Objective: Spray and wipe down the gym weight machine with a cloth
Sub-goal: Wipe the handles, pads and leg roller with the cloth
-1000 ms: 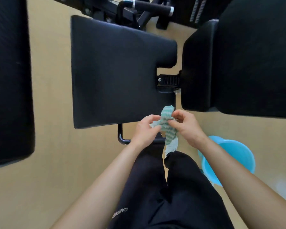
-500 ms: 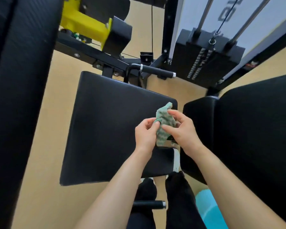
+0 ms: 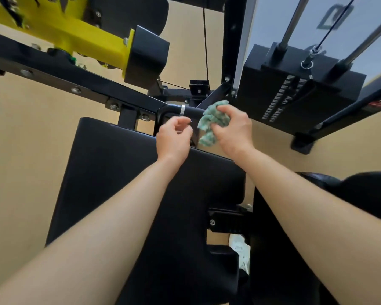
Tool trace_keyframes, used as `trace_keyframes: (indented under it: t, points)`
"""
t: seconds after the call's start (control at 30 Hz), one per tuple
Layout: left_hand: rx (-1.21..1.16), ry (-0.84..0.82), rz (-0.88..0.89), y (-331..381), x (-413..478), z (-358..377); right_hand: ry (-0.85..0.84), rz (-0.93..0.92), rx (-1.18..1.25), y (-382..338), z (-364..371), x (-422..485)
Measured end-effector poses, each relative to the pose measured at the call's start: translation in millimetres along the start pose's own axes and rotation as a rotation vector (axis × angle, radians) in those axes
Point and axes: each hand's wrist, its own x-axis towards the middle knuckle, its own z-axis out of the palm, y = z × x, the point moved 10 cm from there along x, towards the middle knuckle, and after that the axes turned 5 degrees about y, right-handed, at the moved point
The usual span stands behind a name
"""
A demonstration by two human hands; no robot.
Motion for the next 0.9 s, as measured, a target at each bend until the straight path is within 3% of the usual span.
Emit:
trace_keyframes:
  t: [0.13,0.27,0.4,0.5,0.73,0.9]
  points:
    - [0.421,0.196,0.278,22.8,49.7,-16.2,0.001,-0.136,-0.127,-11.8,27.5,38.1]
    - [0.694,0.043,0.331,26.2,94.9,1.8,-0.151,-0.259,-0.228,-23.1,75.6,52.6]
    - [0.665,-0.174,0.125,9.6,125.0,20.9,-0.235,-0.366,-0.304,-24.7,88.2,52.2]
    - [0.628,-0.163,0.098,8.2,130.3,19.6,-0.209,-0.346,-0.313,-0.7,64.6,52.4]
    - [0.559,-0.203,0.086,2.6,134.2,25.8,-0.033,-0.039,-0.296,59.3,11.5,65.0]
    - [0.472,-0.249,0.052,-2.4,134.2,27.0,0.026,-0.091,-0.270,43.2,29.9,54.6]
